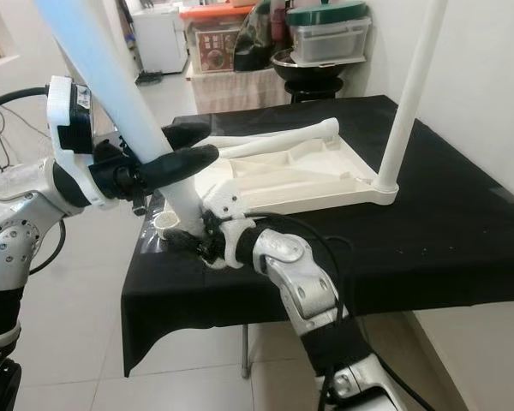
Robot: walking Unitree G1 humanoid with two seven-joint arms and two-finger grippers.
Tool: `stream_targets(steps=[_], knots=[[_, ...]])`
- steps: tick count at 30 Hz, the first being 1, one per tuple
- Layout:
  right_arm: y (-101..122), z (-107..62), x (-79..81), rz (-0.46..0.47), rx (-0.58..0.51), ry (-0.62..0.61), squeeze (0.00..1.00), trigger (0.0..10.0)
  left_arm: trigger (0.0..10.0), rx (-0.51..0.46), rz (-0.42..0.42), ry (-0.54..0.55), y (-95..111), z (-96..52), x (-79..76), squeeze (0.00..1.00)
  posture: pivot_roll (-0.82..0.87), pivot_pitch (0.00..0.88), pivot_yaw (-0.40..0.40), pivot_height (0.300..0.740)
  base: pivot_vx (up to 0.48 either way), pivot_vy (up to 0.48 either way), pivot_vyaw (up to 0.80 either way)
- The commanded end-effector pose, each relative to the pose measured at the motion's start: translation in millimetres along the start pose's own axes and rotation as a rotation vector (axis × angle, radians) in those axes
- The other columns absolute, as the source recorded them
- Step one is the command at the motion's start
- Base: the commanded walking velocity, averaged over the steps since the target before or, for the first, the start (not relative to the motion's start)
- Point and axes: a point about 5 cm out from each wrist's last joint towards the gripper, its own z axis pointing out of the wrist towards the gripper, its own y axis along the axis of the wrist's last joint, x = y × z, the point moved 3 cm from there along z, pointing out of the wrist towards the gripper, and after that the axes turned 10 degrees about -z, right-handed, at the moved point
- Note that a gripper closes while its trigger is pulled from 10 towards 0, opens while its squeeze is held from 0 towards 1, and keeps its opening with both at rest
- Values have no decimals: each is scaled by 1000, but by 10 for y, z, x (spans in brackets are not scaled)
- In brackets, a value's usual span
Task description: Building children table
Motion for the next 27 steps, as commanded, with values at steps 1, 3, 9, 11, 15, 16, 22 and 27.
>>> stream_targets(steps=[1, 3, 9, 11, 15, 16, 22, 27], knots=[[135, 163, 138, 8, -49, 66, 0, 0, 0, -63, -63, -318, 9, 255, -409, 0, -54, 0, 79, 740, 0, 0, 0], [152, 163, 132, 11, -67, 66, 0, 0, 0, -78, -64, -318, 25, 258, -406, 0, -54, 0, 79, 740, 0, 0, 0], [180, 167, 71, 34, -108, 33, 0, 0, 10000, -126, -69, -272, 73, 240, -343, 1000, -51, 0, 86, 740, 0, 0, 0], [143, 111, -55, 71, -114, -63, 0, 0, 10000, -163, -62, -122, 105, 156, -174, 1000, -49, 0, 90, 740, 0, 0, 0], [55, -41, -317, 155, -116, -261, 0, 0, 10000, -253, -49, 134, 232, -115, 122, 1000, -46, 0, 94, 740, 0, 0, 0], [37, -69, -354, 164, -114, -291, 0, 0, 10000, -261, -44, 172, 248, -161, 163, 1000, -46, 0, 94, 740, 0, 0, 0], [-145, -401, -676, 274, -107, -568, 0, 0, 10000, -314, 13, 636, 313, -815, 535, 1000, -29, 5, 99, 740, 0, 0, 0], [-237, -625, -834, 293, -95, -710, 0, 10000, 10000, -290, 62, 971, 240, -1265, 683, 0, -19, 18, 102, 740, 0, 0, 0]])
